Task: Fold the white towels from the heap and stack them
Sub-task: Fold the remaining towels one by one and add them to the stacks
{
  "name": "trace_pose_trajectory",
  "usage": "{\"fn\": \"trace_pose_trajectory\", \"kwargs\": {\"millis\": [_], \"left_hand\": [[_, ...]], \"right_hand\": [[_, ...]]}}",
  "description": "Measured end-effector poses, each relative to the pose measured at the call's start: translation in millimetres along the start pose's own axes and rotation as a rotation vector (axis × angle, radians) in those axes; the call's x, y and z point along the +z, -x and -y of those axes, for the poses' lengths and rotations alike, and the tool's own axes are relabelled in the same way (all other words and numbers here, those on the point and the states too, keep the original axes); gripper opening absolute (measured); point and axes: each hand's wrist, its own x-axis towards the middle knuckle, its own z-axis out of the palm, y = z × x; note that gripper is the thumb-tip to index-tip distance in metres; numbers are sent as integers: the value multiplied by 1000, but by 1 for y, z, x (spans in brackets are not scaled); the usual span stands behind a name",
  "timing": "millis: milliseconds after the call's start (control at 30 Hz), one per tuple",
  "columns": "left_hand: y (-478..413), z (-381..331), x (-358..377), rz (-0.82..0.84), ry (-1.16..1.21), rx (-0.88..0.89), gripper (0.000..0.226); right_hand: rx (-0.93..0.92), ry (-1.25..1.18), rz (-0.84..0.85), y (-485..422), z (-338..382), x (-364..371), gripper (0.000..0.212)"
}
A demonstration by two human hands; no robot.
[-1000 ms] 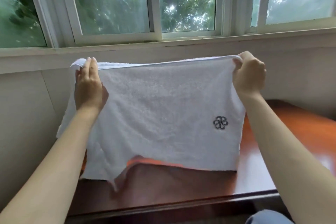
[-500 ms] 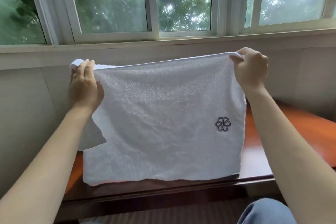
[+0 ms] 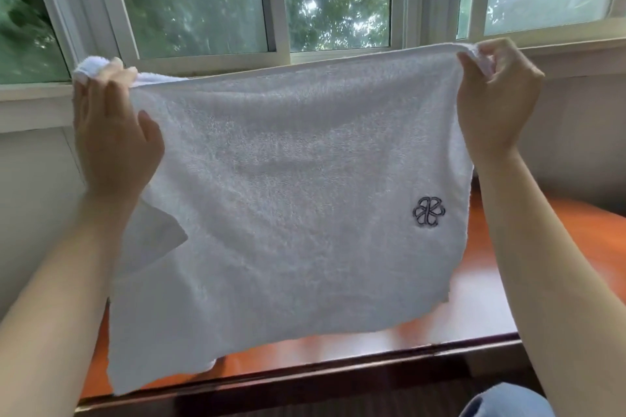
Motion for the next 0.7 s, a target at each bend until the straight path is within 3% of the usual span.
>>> {"fn": "trace_pose_trajectory", "kwargs": {"millis": [133, 233, 367, 467, 533, 633, 700], "left_hand": [[5, 5, 23, 125, -76, -73, 23], [14, 4, 50, 320, -73, -57, 14], [56, 0, 95, 936, -30, -164, 43], [116, 0, 119, 1397, -54, -160, 70], [154, -1, 128, 1602, -35, -181, 81], [198, -12, 134, 1702, 54, -115, 73], [220, -24, 134, 1717, 105, -12, 55]], "right_hand": [[-11, 348, 2, -8, -17, 39, 62], [43, 517, 255, -14, -44, 88, 43], [241, 643, 700, 24, -91, 135, 30], [459, 627, 846, 85, -127, 142, 24], [558, 589, 935, 128, -145, 140, 27], [535, 540, 1217, 184, -162, 124, 48], [458, 518, 1403, 216, -169, 109, 45]]}}
